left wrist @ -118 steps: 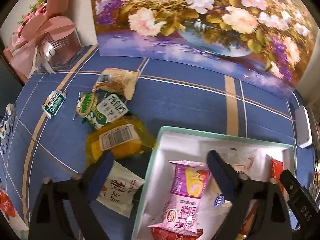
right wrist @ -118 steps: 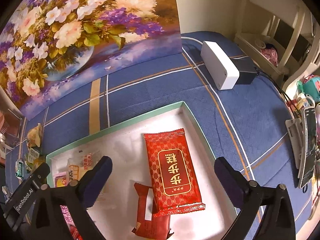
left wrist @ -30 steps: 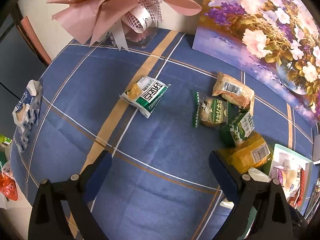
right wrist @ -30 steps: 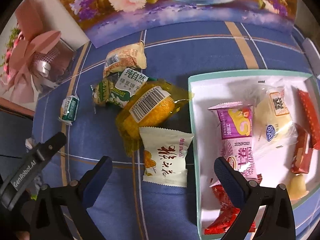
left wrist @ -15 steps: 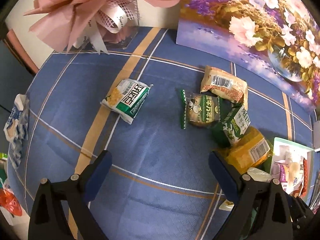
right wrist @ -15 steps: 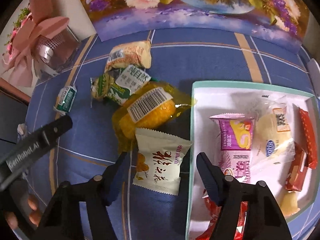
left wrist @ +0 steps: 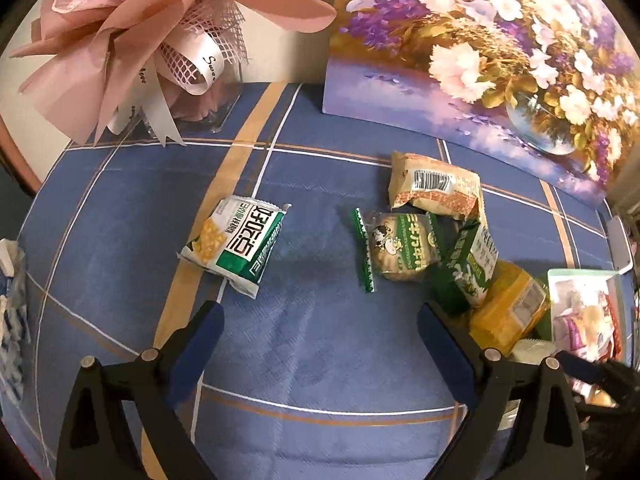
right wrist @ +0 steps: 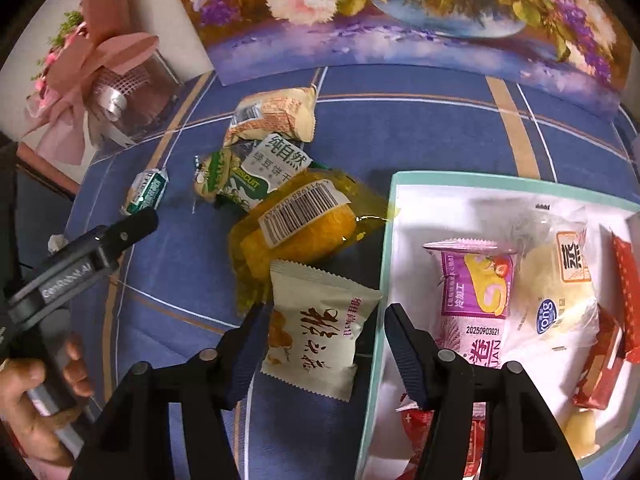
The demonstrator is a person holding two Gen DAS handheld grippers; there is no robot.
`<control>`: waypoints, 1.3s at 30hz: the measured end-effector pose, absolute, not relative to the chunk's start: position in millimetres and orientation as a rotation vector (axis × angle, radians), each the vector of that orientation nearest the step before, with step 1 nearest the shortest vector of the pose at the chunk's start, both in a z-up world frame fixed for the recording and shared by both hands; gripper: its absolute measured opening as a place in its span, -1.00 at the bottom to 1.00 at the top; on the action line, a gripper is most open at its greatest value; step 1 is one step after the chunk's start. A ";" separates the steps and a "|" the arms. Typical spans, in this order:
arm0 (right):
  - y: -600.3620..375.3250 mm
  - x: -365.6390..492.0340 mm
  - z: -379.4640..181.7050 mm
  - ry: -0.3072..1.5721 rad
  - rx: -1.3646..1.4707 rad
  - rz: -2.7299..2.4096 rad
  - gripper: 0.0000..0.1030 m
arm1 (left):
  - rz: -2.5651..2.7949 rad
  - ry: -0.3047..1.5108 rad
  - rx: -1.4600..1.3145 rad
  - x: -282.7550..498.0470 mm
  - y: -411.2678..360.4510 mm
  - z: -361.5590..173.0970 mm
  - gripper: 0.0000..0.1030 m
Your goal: Organize snacks
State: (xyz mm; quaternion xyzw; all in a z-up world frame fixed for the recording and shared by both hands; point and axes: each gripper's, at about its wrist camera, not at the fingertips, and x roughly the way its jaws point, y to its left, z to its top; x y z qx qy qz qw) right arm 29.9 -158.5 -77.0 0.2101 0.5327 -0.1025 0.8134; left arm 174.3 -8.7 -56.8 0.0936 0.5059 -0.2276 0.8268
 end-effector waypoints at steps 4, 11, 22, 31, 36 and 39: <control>-152.6 28.4 -82.2 1.134 0.416 -0.236 0.20 | -0.509 1.100 0.160 169.9 -4.9 -74.8 0.89; -146.1 21.4 -71.5 1.104 0.413 -0.208 0.16 | -0.509 1.157 0.115 164.7 -3.8 -98.1 0.89; -134.3 32.6 -90.3 1.155 0.363 -0.217 0.10 | -0.498 1.147 0.091 165.0 -1.3 -94.5 0.89; -123.5 41.6 -92.8 1.155 0.329 -0.165 0.11 | -0.518 1.140 0.108 159.9 -8.3 -92.6 0.89; -124.6 42.0 -97.8 1.177 0.310 -0.162 0.08 | -0.524 1.139 0.113 158.9 -9.9 -92.7 0.89; -120.9 42.0 -101.2 1.196 0.326 -0.125 0.08 | -0.528 1.140 0.118 158.1 -11.8 -93.3 0.89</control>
